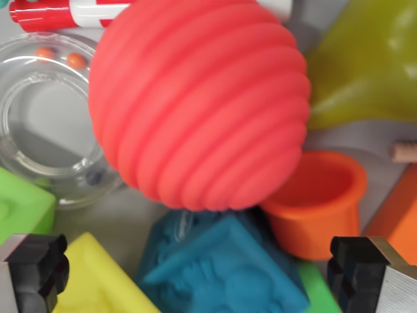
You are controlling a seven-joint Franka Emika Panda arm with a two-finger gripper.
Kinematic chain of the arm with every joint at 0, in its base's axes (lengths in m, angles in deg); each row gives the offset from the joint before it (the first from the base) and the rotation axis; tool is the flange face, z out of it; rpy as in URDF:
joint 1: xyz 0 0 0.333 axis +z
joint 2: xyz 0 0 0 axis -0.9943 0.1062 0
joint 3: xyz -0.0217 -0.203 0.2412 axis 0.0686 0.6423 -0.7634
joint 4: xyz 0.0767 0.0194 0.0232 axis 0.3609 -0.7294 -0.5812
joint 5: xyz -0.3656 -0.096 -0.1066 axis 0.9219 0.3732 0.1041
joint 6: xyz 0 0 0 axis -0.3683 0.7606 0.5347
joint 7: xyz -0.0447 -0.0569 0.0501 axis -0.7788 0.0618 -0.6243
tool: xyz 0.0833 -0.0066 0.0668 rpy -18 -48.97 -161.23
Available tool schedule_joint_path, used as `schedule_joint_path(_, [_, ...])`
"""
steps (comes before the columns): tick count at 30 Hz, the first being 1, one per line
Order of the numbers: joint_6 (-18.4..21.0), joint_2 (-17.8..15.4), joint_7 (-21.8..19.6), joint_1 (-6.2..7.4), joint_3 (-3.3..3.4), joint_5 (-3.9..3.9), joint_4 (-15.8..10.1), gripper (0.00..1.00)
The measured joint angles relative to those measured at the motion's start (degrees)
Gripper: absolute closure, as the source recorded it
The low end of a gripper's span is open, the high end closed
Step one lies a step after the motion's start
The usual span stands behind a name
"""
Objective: Pick an object from the bin
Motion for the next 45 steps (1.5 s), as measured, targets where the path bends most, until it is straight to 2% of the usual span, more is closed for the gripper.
schedule_joint_path(8, [-2.57,3.49,0.24,0.5,0.1,0.23,1.35,0.0])
schedule_joint_path(16, [-4.82,5.11,0.25,0.62,0.4,0.5,3.2,0.0])
schedule_joint_path(30, [-4.82,5.11,0.25,0.62,0.4,0.5,3.2,0.0])
schedule_joint_path(31, [-4.82,5.11,0.25,0.62,0.4,0.5,3.2,1.0])
schedule_joint_path(45, [-4.82,5.11,0.25,0.62,0.4,0.5,3.2,1.0])
